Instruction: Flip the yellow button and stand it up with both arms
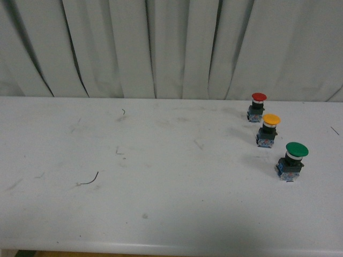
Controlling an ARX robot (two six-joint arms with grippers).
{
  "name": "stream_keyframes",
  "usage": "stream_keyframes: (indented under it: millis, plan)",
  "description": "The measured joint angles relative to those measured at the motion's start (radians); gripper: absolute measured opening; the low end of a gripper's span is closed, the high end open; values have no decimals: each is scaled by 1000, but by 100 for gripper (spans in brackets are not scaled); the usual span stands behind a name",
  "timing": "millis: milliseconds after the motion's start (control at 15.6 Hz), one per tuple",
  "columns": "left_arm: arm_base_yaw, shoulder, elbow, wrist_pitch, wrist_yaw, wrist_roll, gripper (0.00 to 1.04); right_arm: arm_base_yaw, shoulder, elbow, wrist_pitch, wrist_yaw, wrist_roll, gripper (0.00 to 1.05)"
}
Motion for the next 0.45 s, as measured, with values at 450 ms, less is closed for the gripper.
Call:
stream_keyframes:
  millis: [450]
  plan:
    - [0,0,0,0,0,0,98,0,0,0,0,0,0,98]
